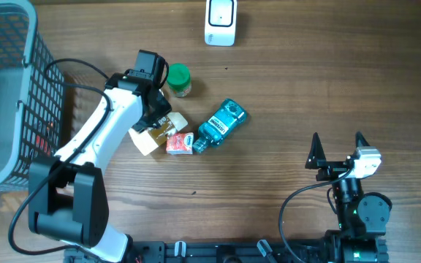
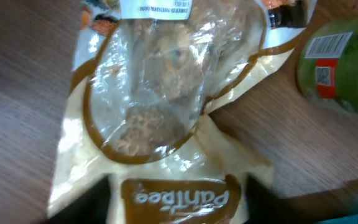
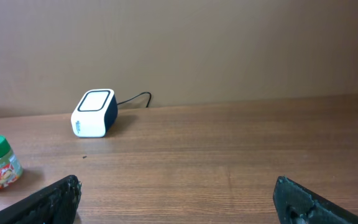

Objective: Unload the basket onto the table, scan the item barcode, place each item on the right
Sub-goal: 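Lift the bread bag out and drop it near the jar, then lower the left gripper into the basket toward the black snack packet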

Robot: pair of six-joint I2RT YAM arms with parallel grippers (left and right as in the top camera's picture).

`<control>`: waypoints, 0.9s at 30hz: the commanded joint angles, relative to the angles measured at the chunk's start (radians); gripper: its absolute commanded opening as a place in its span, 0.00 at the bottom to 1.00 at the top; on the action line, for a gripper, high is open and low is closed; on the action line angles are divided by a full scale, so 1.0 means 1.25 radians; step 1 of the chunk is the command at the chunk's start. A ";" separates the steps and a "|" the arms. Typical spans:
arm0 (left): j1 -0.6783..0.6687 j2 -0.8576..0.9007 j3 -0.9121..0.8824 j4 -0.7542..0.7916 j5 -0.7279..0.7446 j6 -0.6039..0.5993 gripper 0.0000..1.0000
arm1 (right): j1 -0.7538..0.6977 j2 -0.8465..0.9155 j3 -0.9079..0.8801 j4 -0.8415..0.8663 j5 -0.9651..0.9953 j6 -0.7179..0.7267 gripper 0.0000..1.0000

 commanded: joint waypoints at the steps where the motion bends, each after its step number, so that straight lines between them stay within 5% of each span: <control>1: 0.029 -0.081 0.147 -0.100 -0.088 0.011 1.00 | -0.003 -0.002 0.000 0.002 0.008 -0.005 1.00; 6: 0.137 -0.162 0.460 -0.271 -0.149 0.013 1.00 | -0.002 -0.002 0.000 0.002 0.008 -0.005 1.00; 10: 0.407 -0.169 0.689 -0.375 -0.058 0.097 1.00 | -0.002 -0.002 0.000 0.002 0.008 -0.005 1.00; 17: 0.808 -0.114 0.698 -0.436 0.119 0.271 1.00 | -0.002 -0.002 0.000 0.002 0.008 -0.005 1.00; 21: 0.872 -0.039 0.695 -0.451 0.134 0.299 1.00 | -0.002 -0.002 0.000 0.002 0.008 -0.005 1.00; 27: 0.871 0.067 0.652 -0.415 0.305 0.574 1.00 | -0.002 -0.002 0.000 0.002 0.008 -0.005 1.00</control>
